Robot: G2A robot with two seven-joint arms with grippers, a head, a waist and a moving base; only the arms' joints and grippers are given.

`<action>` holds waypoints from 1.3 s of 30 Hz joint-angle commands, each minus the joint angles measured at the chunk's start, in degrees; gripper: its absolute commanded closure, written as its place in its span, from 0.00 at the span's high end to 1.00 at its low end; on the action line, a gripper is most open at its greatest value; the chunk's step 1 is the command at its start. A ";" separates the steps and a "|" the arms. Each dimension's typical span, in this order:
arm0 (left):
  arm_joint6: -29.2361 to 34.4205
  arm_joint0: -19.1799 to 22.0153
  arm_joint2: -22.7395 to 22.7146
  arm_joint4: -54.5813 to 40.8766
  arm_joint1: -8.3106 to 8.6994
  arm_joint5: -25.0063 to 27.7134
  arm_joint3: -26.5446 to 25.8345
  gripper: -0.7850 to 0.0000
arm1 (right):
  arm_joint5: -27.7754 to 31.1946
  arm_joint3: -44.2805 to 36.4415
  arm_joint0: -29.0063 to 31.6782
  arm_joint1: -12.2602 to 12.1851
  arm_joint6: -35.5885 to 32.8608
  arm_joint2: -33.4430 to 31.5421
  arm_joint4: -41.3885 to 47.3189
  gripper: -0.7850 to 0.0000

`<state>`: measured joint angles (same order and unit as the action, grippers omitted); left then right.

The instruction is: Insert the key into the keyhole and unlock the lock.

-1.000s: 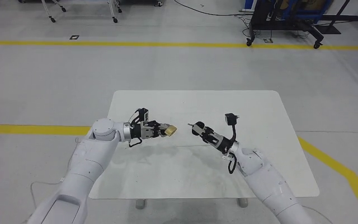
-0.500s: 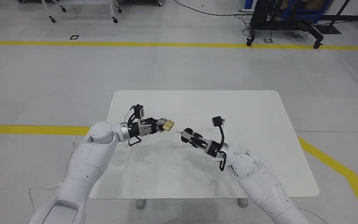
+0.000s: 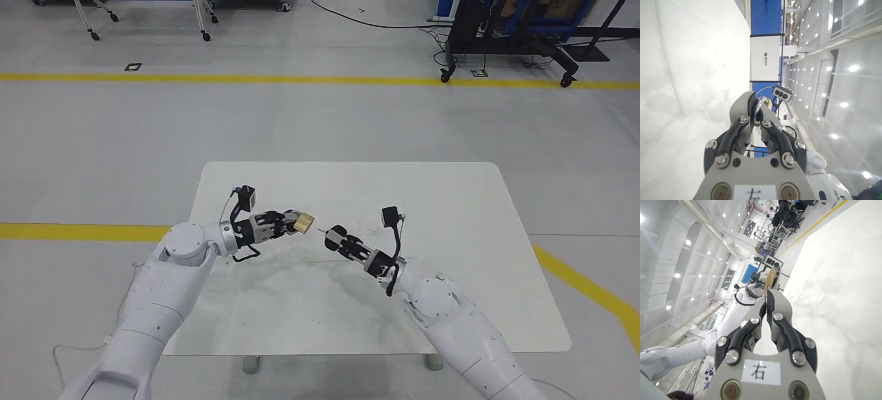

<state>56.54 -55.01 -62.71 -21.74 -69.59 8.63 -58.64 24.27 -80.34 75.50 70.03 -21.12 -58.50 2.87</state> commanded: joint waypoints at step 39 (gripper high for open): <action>-5.80 -2.54 -1.04 4.85 0.71 0.39 -4.59 0.00 | -9.24 0.71 -2.89 2.37 0.23 2.63 2.07 0.00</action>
<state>51.04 -57.52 -63.69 -16.76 -68.87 9.21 -63.26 14.86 -79.66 72.60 72.36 -20.62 -55.91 4.73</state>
